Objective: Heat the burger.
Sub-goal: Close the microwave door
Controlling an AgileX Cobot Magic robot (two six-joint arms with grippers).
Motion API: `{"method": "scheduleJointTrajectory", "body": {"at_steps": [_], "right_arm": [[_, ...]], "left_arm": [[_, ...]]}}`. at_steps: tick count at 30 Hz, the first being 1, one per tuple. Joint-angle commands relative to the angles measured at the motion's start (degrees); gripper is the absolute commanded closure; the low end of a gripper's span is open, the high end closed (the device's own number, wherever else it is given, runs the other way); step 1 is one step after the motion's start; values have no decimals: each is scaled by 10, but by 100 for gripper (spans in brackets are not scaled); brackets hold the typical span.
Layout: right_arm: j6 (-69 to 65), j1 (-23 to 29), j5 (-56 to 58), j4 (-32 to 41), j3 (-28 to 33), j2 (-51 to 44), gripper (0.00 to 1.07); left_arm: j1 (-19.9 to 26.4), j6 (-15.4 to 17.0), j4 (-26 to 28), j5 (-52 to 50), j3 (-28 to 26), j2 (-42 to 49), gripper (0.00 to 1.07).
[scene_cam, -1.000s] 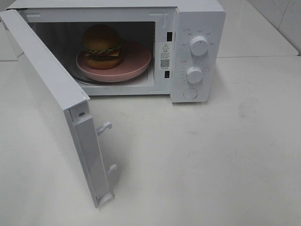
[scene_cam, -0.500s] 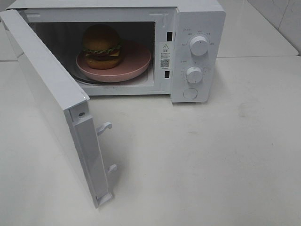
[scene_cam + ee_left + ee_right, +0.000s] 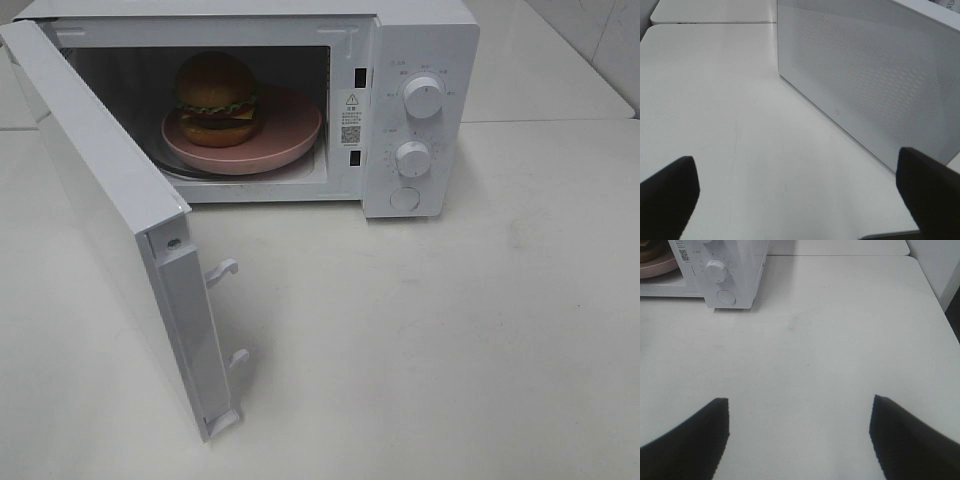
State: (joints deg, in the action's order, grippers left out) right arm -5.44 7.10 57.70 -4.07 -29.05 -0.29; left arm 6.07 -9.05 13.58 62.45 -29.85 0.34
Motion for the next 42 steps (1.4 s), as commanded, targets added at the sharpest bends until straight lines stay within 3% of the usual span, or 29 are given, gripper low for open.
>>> {"method": "scheduleJointTrajectory", "body": {"at_steps": [1,19,24,29,34,35,37,38,40,41,42], "right_arm": [[7,-3,-7,1,3,-17,32],[7,-3,-7,1,3,-17,32],[7,-3,-7,1,3,-17,32],[7,-3,-7,1,3,-17,32],[7,-3,-7,1,3,-17,32],[7,-3,-7,1,3,-17,32],[7,-3,-7,1,3,-17,32],[7,-3,-7,1,3,-17,32],[7,-3,-7,1,3,-17,32],[7,-3,-7,1,3,-17,32],[7,-3,-7,1,3,-17,32]], "left_arm": [[2,-1,0,-9,2,10,6],[2,2,-2,-9,2,10,6],[2,2,46,-30,-9,3,6],[2,1,52,-53,-11,-27,8],[2,-1,48,-107,-11,-77,19],[2,-1,41,-134,-11,-94,28],[2,-1,38,-143,-11,-100,32],[2,-1,30,-161,-11,-116,43],[2,-1,25,-167,-10,-123,48],[2,-1,19,-184,-5,-137,58],[2,-1,19,-184,-5,-137,58]]}}
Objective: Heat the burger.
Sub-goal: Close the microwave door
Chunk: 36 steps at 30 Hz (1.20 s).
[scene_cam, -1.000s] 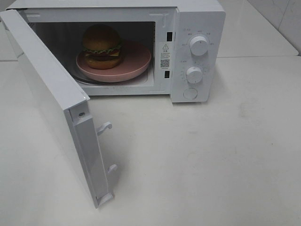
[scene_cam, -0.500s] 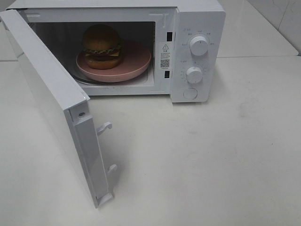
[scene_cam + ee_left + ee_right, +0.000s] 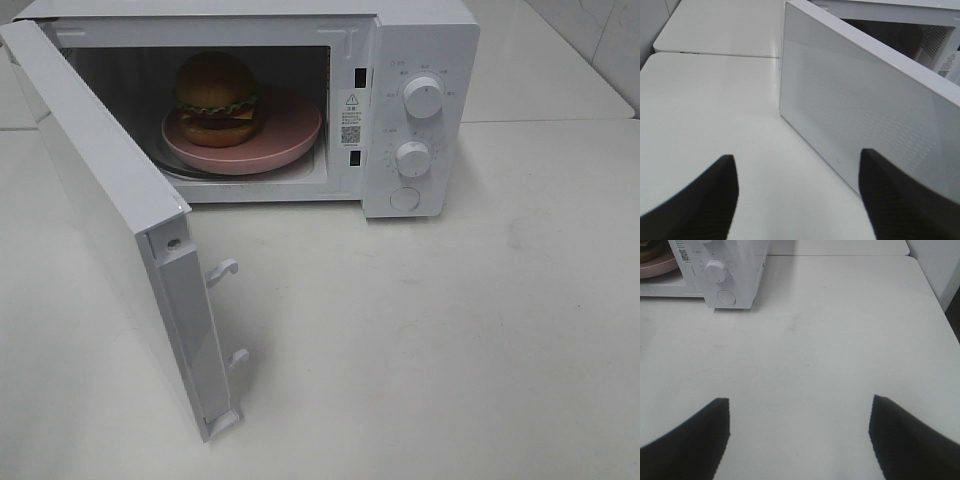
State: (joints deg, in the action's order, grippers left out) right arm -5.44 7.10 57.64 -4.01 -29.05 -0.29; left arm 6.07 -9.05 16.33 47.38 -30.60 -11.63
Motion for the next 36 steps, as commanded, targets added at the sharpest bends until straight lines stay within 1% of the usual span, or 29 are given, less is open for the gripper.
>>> {"method": "scheduleJointTrajectory", "body": {"at_steps": [1,2,3,4,5,6,8,10,11,12,13,15,16,17,21,23,24,25,26,27,28,29,30,31,32,33,34,35,36], "right_arm": [[7,-3,-7,1,3,-17,32],[7,-3,-7,1,3,-17,32],[7,-3,-7,1,3,-17,32],[7,-3,-7,1,3,-17,32],[7,-3,-7,1,3,-17,32],[7,-3,-7,1,3,-17,32],[7,-3,-7,1,3,-17,32],[7,-3,-7,1,3,-17,32],[7,-3,-7,1,3,-17,32],[7,-3,-7,1,3,-17,32],[7,-3,-7,1,3,-17,32],[7,-3,-7,1,3,-17,32],[7,-3,-7,1,3,-17,32],[7,-3,-7,1,3,-17,32],[7,-3,-7,1,3,-17,32],[7,-3,-7,1,3,-17,32],[7,-3,-7,1,3,-17,32],[7,-3,-7,1,3,-17,32],[7,-3,-7,1,3,-17,32],[7,-3,-7,1,3,-17,32],[7,-3,-7,1,3,-17,32],[7,-3,-7,1,3,-17,32],[7,-3,-7,1,3,-17,32],[7,-3,-7,1,3,-17,32],[7,-3,-7,1,3,-17,32],[7,-3,-7,1,3,-17,32],[7,-3,-7,1,3,-17,32],[7,-3,-7,1,3,-17,32],[7,-3,-7,1,3,-17,32]], "left_arm": [[2,-1,-9,-54,11,-35,70],[2,-1,-9,-54,11,-35,70],[2,-1,-8,-64,16,-45,77],[2,-1,-7,-87,27,-65,94],[2,-1,-7,-87,27,-65,94],[2,-3,-7,-115,37,-84,107],[2,-9,-7,-133,43,-94,107],[2,-34,4,-205,61,-116,107],[2,-34,4,-205,61,-116,107],[2,-56,11,-258,74,-127,107],[2,-56,11,-258,74,-127,107],[2,-87,27,-338,99,-144,107],[2,-87,27,-338,99,-144,107],[2,-95,34,-383,112,-155,107],[2,-95,36,-425,128,-172,107],[2,-95,35,-474,143,-194,107],[2,-95,35,-474,143,-194,107],[2,-94,34,-519,154,-211,107],[2,-93,34,-538,159,-221,107],[2,-93,34,-538,159,-221,107],[2,-87,27,-583,170,-241,107],[2,-87,27,-583,170,-241,107],[2,-80,14,-617,175,-260,107],[2,-71,9,-632,176,-268,107],[2,-71,9,-632,176,-268,107],[2,-42,-18,-653,176,-291,107],[2,-22,-35,-661,176,-304,107],[2,-22,-35,-661,176,-304,107],[2,21,-95,-681,176,-328,107]]}}
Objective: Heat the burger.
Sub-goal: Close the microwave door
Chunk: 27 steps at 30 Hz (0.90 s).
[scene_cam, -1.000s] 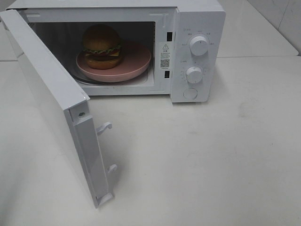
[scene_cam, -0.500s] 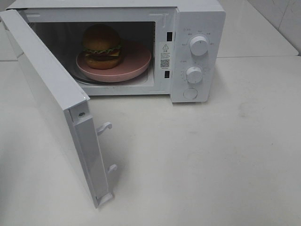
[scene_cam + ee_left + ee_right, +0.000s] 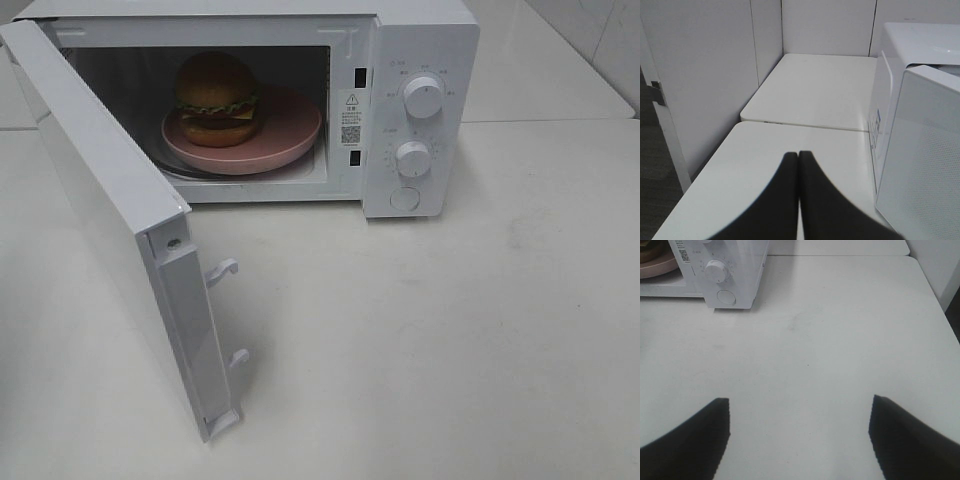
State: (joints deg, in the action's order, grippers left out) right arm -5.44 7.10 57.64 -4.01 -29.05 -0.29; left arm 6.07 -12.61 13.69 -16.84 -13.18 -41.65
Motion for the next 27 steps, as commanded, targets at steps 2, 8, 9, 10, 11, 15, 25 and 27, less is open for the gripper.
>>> {"method": "scheduleJointTrajectory", "body": {"at_steps": [2,8,9,10,11,15,25,27], "right_arm": [[7,-3,-7,1,3,-17,32],[7,-3,-7,1,3,-17,32],[7,-3,-7,1,3,-17,32],[7,-3,-7,1,3,-17,32],[7,-3,-7,1,3,-17,32],[7,-3,-7,1,3,-17,32],[7,-3,-7,1,3,-17,32],[7,-3,-7,1,3,-17,32]], "left_arm": [[2,112,-150,-67,2,-57,107],[2,256,-343,-154,2,-139,107],[2,256,-343,-154,2,-139,107],[2,281,-391,-184,2,-166,107],[2,292,-410,-203,2,-181,107],[2,313,-442,-254,2,-221,107],[-110,273,-379,-307,-18,-324,107],[-128,258,-352,-308,-18,-331,107]]}}
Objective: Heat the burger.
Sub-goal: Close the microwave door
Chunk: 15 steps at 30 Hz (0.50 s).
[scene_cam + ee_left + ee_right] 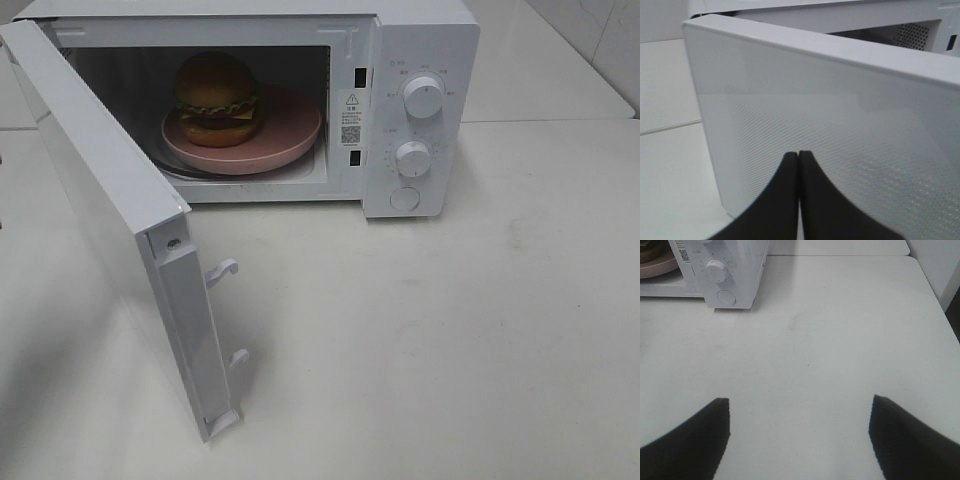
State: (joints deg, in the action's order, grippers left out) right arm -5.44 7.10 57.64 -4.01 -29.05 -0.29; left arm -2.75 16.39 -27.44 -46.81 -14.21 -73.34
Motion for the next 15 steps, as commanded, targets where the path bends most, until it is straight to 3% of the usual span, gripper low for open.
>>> {"method": "scheduleJointTrajectory", "body": {"at_steps": [1,2,4,7,9,15], "right_arm": [[7,-3,-7,1,3,-17,32],[7,-3,-7,1,3,-17,32],[7,-3,-7,1,3,-17,32],[7,-3,-7,1,3,-17,32],[7,-3,-7,1,3,-17,32],[7,-3,-7,1,3,-17,32]], "left_arm": [[-70,-60,114,-8,-7,-25,107],[-70,-60,114,-8,-7,-25,107],[-116,-101,178,-17,-7,-48,107],[-146,-122,212,-31,-7,-64,107],[-182,-144,265,-65,-7,-91,107],[-233,-160,329,-95,-21,-134,107]]}}
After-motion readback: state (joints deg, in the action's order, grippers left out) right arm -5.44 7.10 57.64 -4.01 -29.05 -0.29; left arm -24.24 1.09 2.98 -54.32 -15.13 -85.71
